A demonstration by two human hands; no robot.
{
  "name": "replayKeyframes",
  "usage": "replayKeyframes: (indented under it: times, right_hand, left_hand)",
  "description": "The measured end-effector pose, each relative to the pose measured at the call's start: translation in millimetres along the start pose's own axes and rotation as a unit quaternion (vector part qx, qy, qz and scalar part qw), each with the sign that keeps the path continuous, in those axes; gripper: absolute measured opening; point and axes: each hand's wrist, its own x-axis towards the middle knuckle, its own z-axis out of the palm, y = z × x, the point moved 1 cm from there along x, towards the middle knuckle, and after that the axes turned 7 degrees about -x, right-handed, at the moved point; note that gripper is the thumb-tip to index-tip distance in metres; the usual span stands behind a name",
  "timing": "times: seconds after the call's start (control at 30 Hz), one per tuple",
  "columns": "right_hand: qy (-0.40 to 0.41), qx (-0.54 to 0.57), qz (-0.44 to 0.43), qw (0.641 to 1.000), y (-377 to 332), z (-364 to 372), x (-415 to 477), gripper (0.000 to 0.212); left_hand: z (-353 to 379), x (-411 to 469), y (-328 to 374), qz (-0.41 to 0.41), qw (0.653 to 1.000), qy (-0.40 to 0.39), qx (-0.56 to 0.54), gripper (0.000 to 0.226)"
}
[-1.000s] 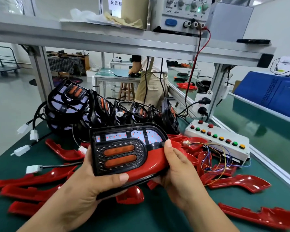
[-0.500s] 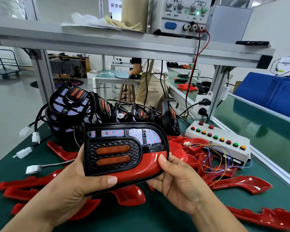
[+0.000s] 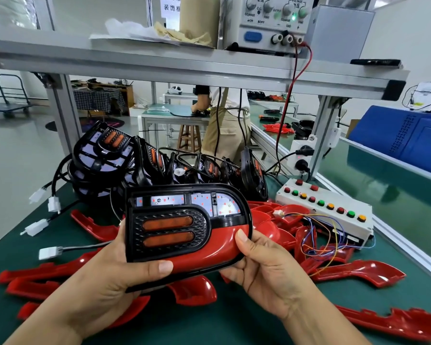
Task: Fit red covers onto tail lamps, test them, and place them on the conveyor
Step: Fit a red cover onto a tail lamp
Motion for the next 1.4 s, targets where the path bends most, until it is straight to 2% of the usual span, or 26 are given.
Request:
replayKeyframes:
  times: [0.23, 0.33, 0.43, 0.53, 0.7, 0.83, 1.0, 1.3, 1.4]
  right_hand:
    - [-0.017, 0.007, 0.024, 1.0, 0, -1, -1, 0.031]
    - [-0.026, 0.011, 0.031, 0.999, 0, -1, -2, 0.041]
    - [-0.028, 0.014, 0.033, 0.999, 0, -3, -3, 0.039]
    - [-0.014, 0.029, 0.03, 0.999, 2, -5, -1, 0.032]
    - [0.042, 0.073, 0.004, 0.996, 0, -8, 4, 0.027]
    - [0.031, 0.055, -0.004, 0.998, -2, -8, 5, 0.047]
    - [0.005, 0.04, -0.013, 0.999, 3, -6, 4, 0.031]
    - [0.021, 0.032, 0.001, 0.999, 1, 0, 2, 0.035]
    - [0.036, 0.034, -0.003, 0.999, 1, 3, 1, 0.034]
  left_hand:
    - [-9, 1, -2, 0.001, 1.0, -0.019, 0.0, 0.071]
    - [-15, 1, -2, -0.003, 0.999, -0.033, 0.004, 0.073]
    - [-15, 1, -2, -0.014, 0.999, -0.048, 0.004, 0.074]
    - [-11, 1, -2, 0.002, 1.0, -0.014, 0.003, 0.075]
    - [0, 5, -14, 0.109, 0.989, 0.09, 0.031, 0.068]
    - [10, 9, -31, 0.152, 0.981, 0.097, 0.075, 0.066]
    - [12, 13, -37, 0.192, 0.967, 0.148, 0.075, 0.053]
    - [6, 13, -35, 0.198, 0.969, 0.139, 0.041, 0.042]
    - [1, 14, -34, 0.179, 0.976, 0.126, 0.018, 0.048]
